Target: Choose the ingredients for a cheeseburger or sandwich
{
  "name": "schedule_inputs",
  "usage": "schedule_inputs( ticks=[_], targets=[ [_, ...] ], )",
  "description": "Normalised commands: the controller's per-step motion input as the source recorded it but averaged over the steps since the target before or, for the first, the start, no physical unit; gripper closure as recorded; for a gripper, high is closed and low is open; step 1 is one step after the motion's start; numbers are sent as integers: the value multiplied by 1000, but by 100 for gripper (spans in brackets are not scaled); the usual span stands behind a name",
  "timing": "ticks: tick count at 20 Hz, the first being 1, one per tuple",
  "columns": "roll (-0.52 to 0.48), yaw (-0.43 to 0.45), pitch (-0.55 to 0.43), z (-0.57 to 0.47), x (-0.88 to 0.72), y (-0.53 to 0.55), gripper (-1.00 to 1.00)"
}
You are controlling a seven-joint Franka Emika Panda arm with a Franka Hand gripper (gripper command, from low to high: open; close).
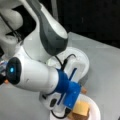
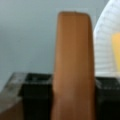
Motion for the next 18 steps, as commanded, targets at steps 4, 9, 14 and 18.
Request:
schedule_inputs(
  ticks=[4, 9, 14, 18],
  targets=[
    [103, 242, 101, -32, 370, -148, 100],
    [133, 245, 57, -78, 319, -142, 100],
    [168, 211, -2, -144, 286, -155, 100],
    [163, 162, -21, -107, 251, -189, 100]
  ],
)
